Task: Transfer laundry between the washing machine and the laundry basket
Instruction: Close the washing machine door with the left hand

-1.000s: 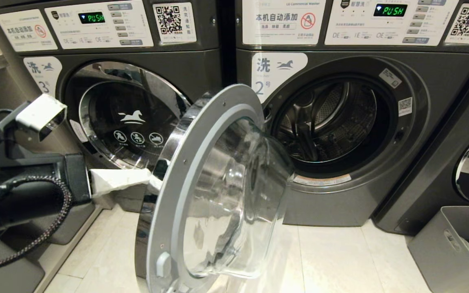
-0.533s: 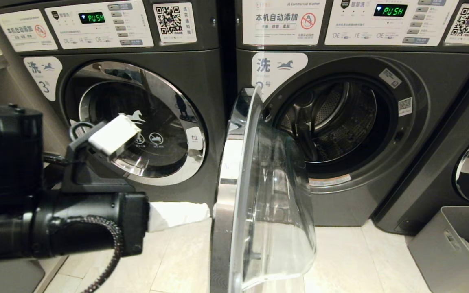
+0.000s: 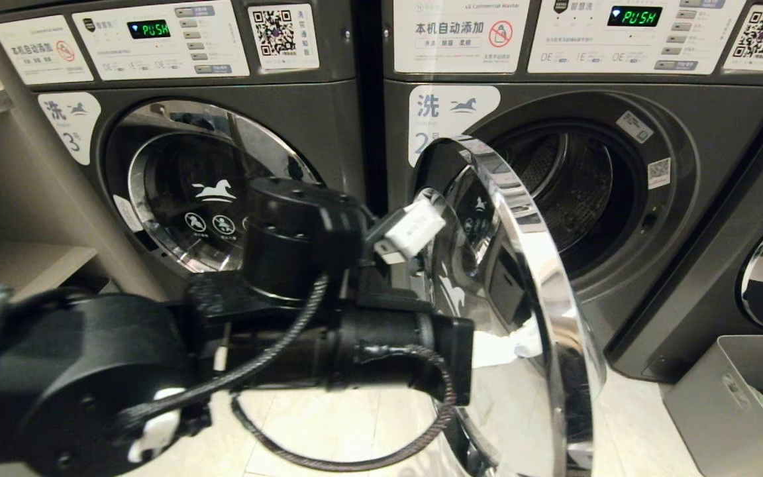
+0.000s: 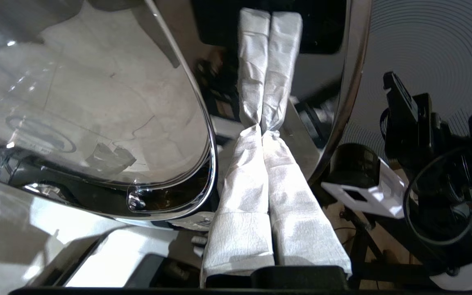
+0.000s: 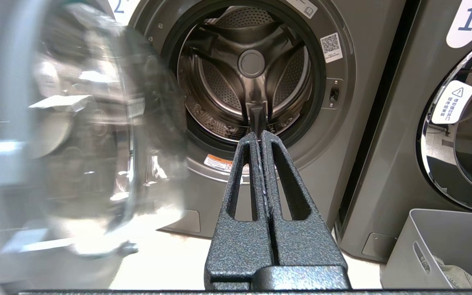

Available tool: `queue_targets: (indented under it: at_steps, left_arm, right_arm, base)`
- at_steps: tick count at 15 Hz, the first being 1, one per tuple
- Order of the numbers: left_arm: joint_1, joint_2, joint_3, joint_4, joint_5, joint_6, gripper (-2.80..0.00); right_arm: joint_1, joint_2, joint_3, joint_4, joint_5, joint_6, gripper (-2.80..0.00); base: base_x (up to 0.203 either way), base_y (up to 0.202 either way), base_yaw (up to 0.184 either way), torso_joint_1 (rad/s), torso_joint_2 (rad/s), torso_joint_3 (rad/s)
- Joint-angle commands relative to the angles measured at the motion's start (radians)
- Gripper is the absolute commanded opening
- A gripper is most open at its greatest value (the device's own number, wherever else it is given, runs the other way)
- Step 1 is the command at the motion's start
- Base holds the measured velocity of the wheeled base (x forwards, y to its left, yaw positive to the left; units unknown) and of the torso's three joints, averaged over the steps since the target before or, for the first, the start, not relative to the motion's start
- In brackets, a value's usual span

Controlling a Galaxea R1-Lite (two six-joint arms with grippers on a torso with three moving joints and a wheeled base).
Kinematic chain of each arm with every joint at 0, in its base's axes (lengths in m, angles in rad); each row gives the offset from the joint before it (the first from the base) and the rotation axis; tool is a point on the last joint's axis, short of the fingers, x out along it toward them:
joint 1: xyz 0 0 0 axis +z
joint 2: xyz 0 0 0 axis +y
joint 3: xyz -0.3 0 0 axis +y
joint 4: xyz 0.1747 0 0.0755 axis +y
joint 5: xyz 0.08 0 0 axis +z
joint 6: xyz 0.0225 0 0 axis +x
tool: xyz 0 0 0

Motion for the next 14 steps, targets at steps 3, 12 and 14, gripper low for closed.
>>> queue_targets:
  at_steps: [3,12,14]
  left_arm:
    - [-0.115,0.259,-0.272,-0.028,0.106,-0.031,-2.80]
    - [-0.154,-0.105,0.000,-0.115,0.346,-0.199,-2.80]
    - [-0.179,-0.210,0.034,-0.062,0.399,-0.197,-2.80]
  right_arm:
    - [0.000,0.000,0.040,-0.002,0.001,-0.001,-2.80]
    - [0.000,0.000,0.040,-0.002,0.001,-0.001,-2.80]
    - [0.000,0.000,0.040,-0.002,0.001,-0.001,-2.80]
  base:
    - [0.000,0.000,0.000,0.000,0.00,0.000]
    - [0.000,0.000,0.000,0.000,0.00,0.000]
    - [0.000,0.000,0.000,0.000,0.00,0.000]
